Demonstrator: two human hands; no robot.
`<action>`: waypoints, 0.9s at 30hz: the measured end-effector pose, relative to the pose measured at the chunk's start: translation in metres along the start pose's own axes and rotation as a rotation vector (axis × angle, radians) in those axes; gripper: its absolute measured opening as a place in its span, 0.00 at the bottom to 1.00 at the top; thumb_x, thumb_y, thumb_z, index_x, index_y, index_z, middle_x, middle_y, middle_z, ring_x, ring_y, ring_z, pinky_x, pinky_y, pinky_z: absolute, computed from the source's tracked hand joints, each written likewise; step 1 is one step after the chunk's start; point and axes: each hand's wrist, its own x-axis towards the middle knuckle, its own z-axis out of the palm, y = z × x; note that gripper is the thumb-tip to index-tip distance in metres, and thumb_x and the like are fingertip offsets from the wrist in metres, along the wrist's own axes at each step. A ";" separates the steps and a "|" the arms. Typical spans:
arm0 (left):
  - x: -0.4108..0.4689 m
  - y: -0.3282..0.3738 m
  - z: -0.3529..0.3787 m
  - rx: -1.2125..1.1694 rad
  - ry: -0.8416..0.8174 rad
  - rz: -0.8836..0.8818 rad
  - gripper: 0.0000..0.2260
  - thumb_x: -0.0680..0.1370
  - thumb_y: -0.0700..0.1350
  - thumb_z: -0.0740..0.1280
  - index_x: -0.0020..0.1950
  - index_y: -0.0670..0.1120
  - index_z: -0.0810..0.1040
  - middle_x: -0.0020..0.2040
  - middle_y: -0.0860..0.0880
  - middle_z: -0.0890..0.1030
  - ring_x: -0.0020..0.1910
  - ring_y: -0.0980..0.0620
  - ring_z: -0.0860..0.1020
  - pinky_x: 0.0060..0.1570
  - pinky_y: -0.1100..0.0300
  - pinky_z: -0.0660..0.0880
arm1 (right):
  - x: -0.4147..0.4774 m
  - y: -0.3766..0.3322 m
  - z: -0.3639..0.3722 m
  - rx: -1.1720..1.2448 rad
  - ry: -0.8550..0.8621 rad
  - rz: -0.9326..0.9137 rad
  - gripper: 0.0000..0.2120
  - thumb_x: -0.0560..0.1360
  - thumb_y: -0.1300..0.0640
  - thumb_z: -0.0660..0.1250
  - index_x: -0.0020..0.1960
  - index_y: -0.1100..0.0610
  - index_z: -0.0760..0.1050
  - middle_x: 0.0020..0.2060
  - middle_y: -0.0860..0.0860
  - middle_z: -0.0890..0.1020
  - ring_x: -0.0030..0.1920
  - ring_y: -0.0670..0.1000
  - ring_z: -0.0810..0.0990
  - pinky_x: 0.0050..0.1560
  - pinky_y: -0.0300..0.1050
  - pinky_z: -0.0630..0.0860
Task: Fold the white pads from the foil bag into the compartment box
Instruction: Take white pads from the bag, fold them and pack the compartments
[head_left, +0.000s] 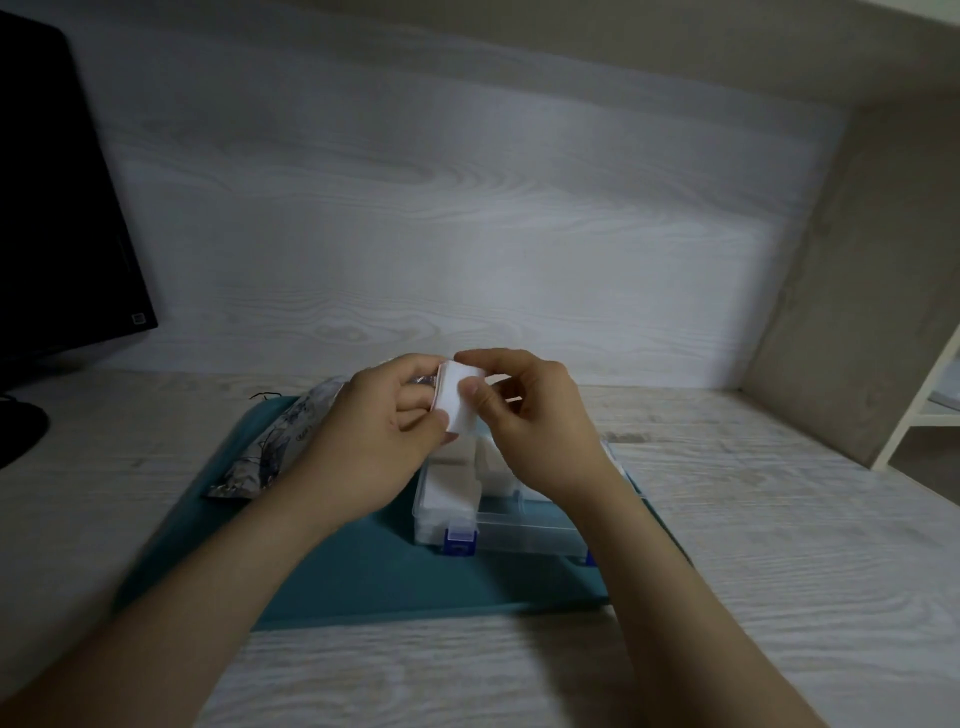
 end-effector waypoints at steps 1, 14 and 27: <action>0.000 -0.001 0.001 0.054 0.019 0.013 0.19 0.82 0.32 0.67 0.71 0.49 0.77 0.54 0.50 0.88 0.54 0.53 0.87 0.59 0.53 0.84 | 0.000 -0.001 -0.001 -0.042 -0.013 -0.006 0.09 0.82 0.56 0.70 0.61 0.51 0.84 0.50 0.43 0.86 0.46 0.45 0.83 0.47 0.43 0.82; -0.017 -0.022 0.029 0.753 -0.250 0.311 0.27 0.85 0.64 0.53 0.78 0.52 0.72 0.76 0.56 0.74 0.76 0.60 0.68 0.77 0.61 0.63 | -0.003 0.032 -0.055 -0.064 0.201 0.320 0.11 0.79 0.52 0.75 0.59 0.50 0.79 0.39 0.52 0.87 0.39 0.49 0.86 0.39 0.45 0.79; -0.017 -0.025 0.044 0.974 -0.325 0.374 0.32 0.82 0.71 0.48 0.77 0.55 0.71 0.69 0.60 0.78 0.66 0.57 0.75 0.67 0.59 0.71 | -0.019 0.051 -0.082 -0.389 0.167 0.407 0.08 0.78 0.56 0.73 0.56 0.52 0.81 0.38 0.52 0.86 0.38 0.50 0.85 0.42 0.47 0.85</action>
